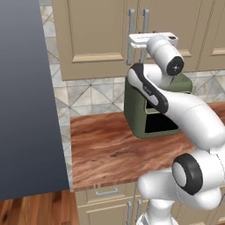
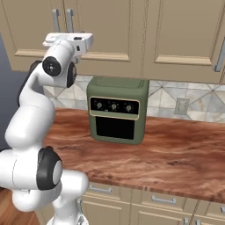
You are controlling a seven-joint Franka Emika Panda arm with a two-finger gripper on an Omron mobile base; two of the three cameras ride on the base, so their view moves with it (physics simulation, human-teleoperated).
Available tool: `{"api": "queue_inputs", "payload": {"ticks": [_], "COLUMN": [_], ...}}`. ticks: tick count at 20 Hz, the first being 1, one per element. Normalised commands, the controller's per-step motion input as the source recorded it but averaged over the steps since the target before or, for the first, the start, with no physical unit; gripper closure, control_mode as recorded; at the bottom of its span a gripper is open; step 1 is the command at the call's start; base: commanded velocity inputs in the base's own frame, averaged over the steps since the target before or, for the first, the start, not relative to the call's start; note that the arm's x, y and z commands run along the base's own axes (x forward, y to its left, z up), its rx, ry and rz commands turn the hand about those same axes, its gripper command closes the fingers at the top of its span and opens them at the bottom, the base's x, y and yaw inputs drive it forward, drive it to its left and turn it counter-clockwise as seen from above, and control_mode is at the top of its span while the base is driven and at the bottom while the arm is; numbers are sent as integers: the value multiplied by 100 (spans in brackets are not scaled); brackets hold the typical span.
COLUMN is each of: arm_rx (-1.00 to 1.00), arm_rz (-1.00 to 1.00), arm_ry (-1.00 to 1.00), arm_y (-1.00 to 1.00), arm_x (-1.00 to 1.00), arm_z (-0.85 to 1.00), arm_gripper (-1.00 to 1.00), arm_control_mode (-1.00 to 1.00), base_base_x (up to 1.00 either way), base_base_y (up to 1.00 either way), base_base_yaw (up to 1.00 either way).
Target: The dining table condiment station is running low on mayonnaise. Refill the condiment station by opening the cabinet and taking the mayonnaise from the cabinet and placing it on the dining table.
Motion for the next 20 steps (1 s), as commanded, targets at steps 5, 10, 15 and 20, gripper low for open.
{"api": "queue_inputs", "payload": {"ticks": [5, 10, 15, 20], "arm_rx": [-9, -11, -6, 0], "arm_rz": [-3, -2, 1, 0], "arm_ry": [13, 24, 5, 3], "arm_y": [37, 21, 14, 1], "arm_x": [57, 38, -8, -55], "arm_z": [-8, -12, -20, -13], "arm_gripper": [100, 100, 100, 100], "arm_control_mode": [-100, -100, -100, -100], "base_base_x": [0, 0, 0, 0], "base_base_y": [0, 0, 0, 0], "base_base_yaw": [0, 0, 0, 0]}}
